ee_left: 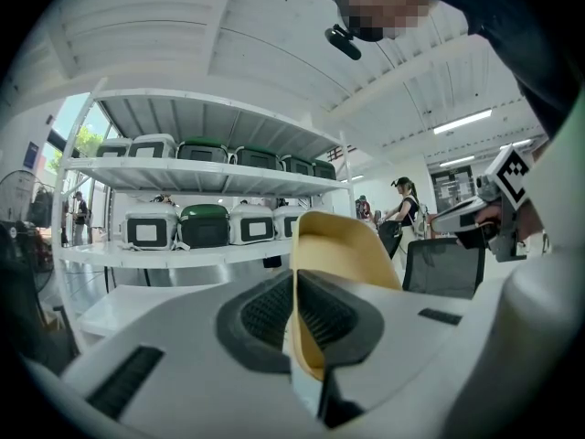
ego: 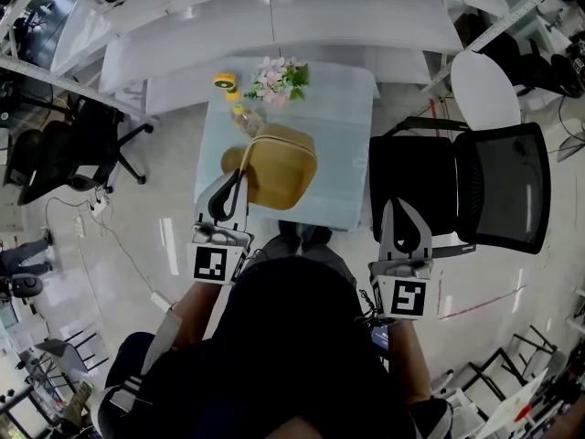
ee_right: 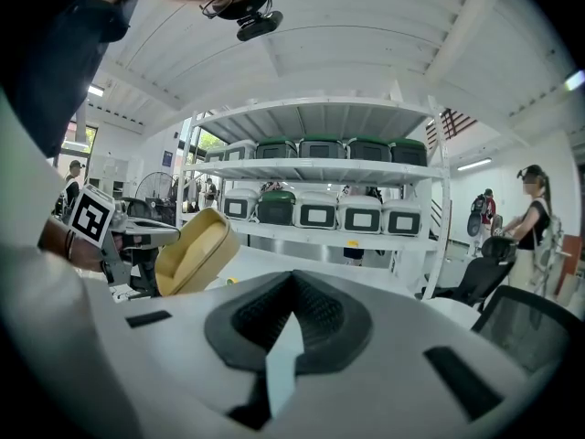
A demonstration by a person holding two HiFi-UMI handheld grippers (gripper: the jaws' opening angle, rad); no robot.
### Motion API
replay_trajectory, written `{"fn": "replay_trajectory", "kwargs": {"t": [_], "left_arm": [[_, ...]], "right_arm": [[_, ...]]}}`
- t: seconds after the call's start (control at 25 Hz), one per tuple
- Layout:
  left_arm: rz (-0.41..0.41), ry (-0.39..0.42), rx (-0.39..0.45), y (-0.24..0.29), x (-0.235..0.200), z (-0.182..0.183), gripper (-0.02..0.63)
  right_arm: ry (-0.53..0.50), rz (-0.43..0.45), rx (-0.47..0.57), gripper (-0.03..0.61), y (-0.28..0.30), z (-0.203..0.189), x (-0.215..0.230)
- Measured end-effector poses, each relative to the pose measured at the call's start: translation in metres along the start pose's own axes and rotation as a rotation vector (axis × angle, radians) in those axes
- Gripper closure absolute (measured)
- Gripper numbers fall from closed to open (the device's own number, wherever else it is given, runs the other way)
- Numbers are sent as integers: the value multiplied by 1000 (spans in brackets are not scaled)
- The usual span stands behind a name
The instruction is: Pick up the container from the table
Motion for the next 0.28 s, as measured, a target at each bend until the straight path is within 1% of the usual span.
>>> {"fn": "replay_trajectory", "kwargs": {"t": [0.08, 0.28], "left_arm": [[-1, 1, 7, 0, 0, 1, 595], [16, -6, -22, 0, -1, -2, 595]], "right_arm": [[-6, 2, -4, 581, 0, 0, -1], [-12, 10, 1, 583, 2, -2, -3]]}}
Point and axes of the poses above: the fingertips, and each gripper's own axes: y forward along the fingers, x to its right, z out of its top, the point moved 3 cm from there along -y, backward along the fingers, and after that the axes turned 13 degrees about -y, right-handed, at the moved point
